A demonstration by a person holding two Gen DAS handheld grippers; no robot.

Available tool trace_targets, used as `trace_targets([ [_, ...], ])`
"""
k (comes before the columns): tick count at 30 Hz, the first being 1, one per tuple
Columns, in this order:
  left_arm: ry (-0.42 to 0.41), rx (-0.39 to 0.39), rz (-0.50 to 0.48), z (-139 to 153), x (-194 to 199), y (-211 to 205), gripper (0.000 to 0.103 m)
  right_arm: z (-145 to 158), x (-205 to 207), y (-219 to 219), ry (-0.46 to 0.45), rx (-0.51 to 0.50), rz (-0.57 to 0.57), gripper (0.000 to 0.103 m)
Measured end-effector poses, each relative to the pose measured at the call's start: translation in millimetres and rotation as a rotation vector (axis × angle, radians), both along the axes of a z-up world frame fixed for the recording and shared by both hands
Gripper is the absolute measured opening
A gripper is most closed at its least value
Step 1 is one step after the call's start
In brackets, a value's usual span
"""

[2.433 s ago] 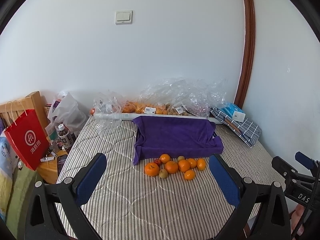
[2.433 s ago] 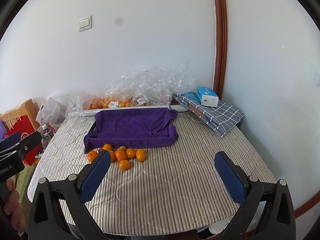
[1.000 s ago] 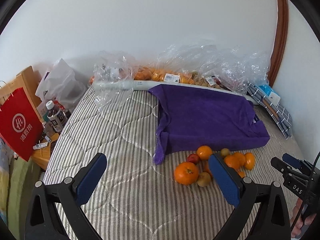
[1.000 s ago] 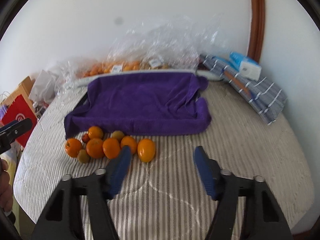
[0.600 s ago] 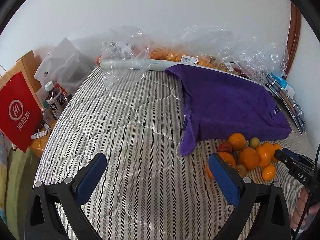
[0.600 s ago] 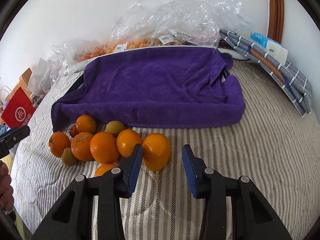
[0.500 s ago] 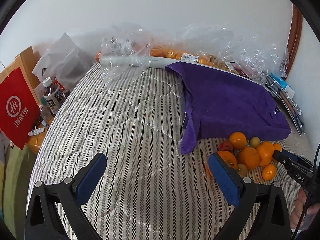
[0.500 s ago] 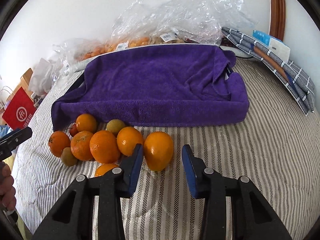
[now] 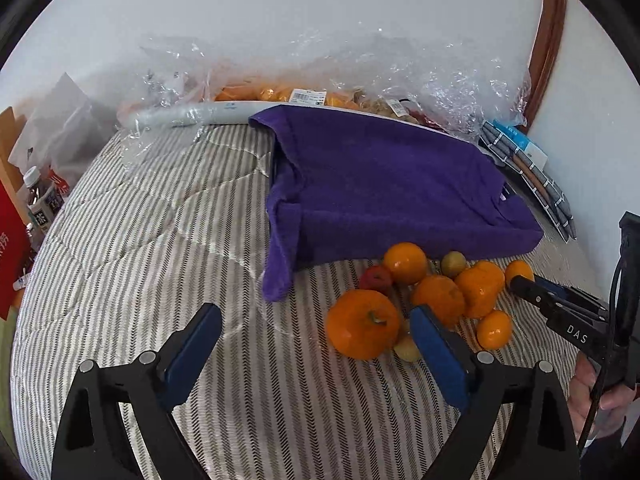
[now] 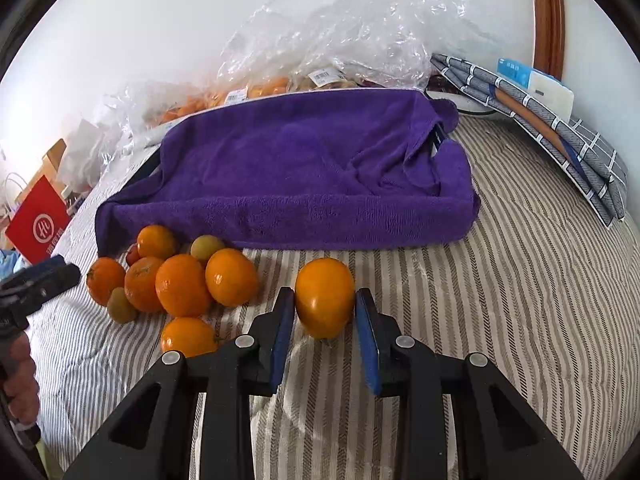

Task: Organize fruits
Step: 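Grasp an orange with the right tool while the left tool grasps a large tangerine, then carry the orange and tangerine in both tools over the purple towel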

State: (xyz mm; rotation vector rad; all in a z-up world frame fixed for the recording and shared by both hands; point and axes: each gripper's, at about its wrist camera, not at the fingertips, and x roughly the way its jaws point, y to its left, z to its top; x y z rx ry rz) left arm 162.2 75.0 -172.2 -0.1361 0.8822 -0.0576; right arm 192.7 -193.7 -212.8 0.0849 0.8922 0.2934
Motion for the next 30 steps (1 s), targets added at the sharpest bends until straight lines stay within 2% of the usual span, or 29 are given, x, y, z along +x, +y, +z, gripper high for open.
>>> trace_targets([
  [3, 0.034, -0.011, -0.014, -8, 7, -4, 0.075, -3, 3, 1, 0.004, 0.0, 0.003, 0.032],
  [5, 0.036, -0.027, -0.03, -12, 9, -6, 0.074, -5, 5, 3, 0.003, -0.003, 0.011, 0.032],
  [8, 0.028, -0.049, -0.036, -14, 9, -7, 0.064, -5, 9, 3, 0.006, 0.011, 0.016, 0.032],
  [10, 0.034, -0.102, -0.053, -15, 9, -5, 0.048, -5, 10, 3, 0.007, 0.014, 0.016, 0.032],
  [12, 0.044, -0.145, -0.069, -14, 9, -4, 0.041, -5, 8, 3, 0.003, 0.01, 0.019, 0.032],
  [16, 0.032, -0.12, -0.058, -11, 3, -3, 0.041, 0, 1, 2, -0.022, 0.007, 0.021, 0.032],
  [20, 0.031, -0.134, -0.028, -5, -6, 5, 0.04, 5, -8, -3, -0.022, 0.026, 0.005, 0.032],
  [30, -0.004, -0.129, 0.012, 27, -34, 13, 0.04, 40, -38, -6, -0.057, 0.017, -0.012, 0.031],
])
